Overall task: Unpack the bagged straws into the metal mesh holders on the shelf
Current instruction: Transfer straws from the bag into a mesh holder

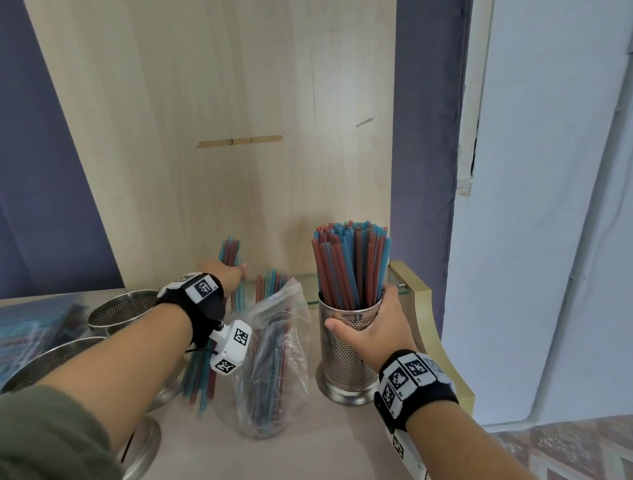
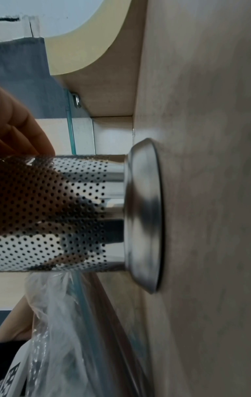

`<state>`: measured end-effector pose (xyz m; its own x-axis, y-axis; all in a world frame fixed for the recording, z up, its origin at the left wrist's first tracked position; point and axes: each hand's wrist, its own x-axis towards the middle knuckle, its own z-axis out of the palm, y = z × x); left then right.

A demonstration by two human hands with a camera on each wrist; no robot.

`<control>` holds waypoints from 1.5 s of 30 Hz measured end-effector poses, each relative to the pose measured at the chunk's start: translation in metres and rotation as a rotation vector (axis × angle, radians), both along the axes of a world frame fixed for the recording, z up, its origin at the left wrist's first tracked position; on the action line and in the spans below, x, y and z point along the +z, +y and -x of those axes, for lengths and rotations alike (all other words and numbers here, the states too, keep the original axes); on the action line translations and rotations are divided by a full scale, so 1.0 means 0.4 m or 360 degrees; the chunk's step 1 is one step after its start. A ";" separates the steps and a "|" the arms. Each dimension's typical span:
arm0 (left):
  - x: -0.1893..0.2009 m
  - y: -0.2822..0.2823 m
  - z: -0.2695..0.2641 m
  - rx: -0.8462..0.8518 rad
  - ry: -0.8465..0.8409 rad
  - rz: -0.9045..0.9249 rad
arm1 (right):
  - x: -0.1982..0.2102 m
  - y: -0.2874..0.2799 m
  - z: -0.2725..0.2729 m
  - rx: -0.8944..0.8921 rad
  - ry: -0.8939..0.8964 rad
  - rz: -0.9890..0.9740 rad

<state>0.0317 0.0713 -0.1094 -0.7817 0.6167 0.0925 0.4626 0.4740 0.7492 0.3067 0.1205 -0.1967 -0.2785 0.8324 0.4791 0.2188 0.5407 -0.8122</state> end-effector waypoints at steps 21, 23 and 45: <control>0.439 -0.223 -0.200 -0.0446 0.0264 -0.1887 | 0.005 -0.010 0.001 -0.0039 0.0007 -0.0013; 0.450 -0.222 -0.209 -0.0504 0.0278 -0.1826 | 0.003 -0.009 0.001 -0.0046 -0.0006 -0.0016; 0.342 -0.109 -0.330 -0.0635 -0.0429 -0.1780 | 0.003 -0.007 0.001 0.0001 0.0037 0.0002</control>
